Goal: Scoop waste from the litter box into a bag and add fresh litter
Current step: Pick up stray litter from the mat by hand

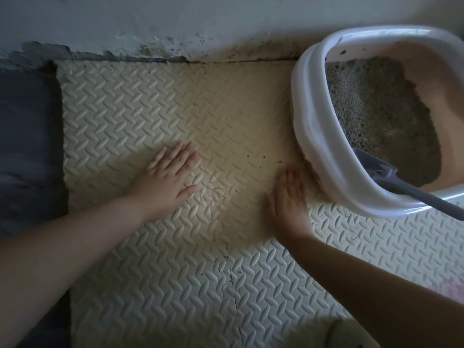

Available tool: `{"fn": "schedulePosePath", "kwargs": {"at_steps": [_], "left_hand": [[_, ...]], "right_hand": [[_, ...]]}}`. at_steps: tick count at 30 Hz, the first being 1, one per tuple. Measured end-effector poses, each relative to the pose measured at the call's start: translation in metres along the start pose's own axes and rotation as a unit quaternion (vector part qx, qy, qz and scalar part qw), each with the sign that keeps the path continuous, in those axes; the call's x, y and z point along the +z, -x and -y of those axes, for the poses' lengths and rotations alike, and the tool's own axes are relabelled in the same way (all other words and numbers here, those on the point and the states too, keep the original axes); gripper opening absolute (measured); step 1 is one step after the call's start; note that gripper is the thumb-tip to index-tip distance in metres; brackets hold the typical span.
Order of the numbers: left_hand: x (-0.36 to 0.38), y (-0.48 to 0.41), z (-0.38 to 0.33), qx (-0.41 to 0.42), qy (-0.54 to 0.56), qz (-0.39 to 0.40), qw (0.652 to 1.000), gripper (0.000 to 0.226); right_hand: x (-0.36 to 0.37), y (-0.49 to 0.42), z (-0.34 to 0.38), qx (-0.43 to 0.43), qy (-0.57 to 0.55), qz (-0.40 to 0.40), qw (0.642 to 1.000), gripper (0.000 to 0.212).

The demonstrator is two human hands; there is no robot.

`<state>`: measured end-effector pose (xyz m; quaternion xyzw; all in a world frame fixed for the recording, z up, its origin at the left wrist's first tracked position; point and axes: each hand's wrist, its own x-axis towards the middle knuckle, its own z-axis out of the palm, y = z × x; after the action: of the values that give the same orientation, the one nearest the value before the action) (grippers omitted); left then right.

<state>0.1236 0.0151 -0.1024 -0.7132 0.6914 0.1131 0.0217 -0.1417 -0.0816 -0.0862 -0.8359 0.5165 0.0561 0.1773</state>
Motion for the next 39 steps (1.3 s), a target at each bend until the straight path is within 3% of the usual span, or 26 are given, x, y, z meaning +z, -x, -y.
{"fn": "schedulePosePath", "kwargs": {"at_steps": [4,7,9,12,15,19,24,27,30,33,39], "left_hand": [[0.001,0.003,-0.003,0.002,-0.001,0.002,1.0,0.075],[-0.001,0.004,-0.004,0.011,-0.007,0.0,1.0,0.075],[-0.002,0.005,-0.005,0.015,-0.005,0.002,1.0,0.075],[-0.004,0.007,-0.005,0.004,0.009,0.005,1.0,0.078],[-0.003,0.01,-0.004,-0.007,0.006,0.016,1.0,0.078],[0.001,0.014,-0.002,-0.022,0.007,0.021,1.0,0.079],[0.003,0.018,-0.004,-0.013,-0.013,0.004,1.0,0.077],[0.005,0.021,-0.005,0.012,-0.024,0.016,0.999,0.073],[0.007,0.025,-0.004,0.052,-0.045,0.019,0.997,0.069],[0.01,0.029,-0.003,0.088,-0.069,0.013,0.994,0.068],[0.013,0.028,-0.001,0.103,-0.056,0.005,0.993,0.07]], "right_hand": [[0.015,0.0,0.035,0.011,-0.034,0.004,0.999,0.082],[0.014,0.005,0.06,-0.088,-0.077,0.006,0.993,0.072],[0.012,0.008,0.057,-0.111,-0.095,-0.035,0.989,0.066],[0.012,0.006,0.03,0.028,-0.065,-0.09,0.993,0.068],[0.016,0.004,0.01,0.154,-0.051,0.0,0.987,0.071],[0.022,0.008,0.035,0.056,-0.005,0.027,0.998,0.074],[0.02,0.013,0.076,-0.11,-0.072,0.023,0.991,0.067],[0.007,-0.004,0.061,-0.07,-0.064,-0.026,0.995,0.065],[-0.009,-0.029,0.036,-0.02,-0.027,0.011,0.999,0.066],[-0.01,-0.042,0.028,-0.063,0.02,0.062,0.996,0.067],[0.003,-0.014,0.043,-0.203,0.027,0.061,0.977,0.061]]}}
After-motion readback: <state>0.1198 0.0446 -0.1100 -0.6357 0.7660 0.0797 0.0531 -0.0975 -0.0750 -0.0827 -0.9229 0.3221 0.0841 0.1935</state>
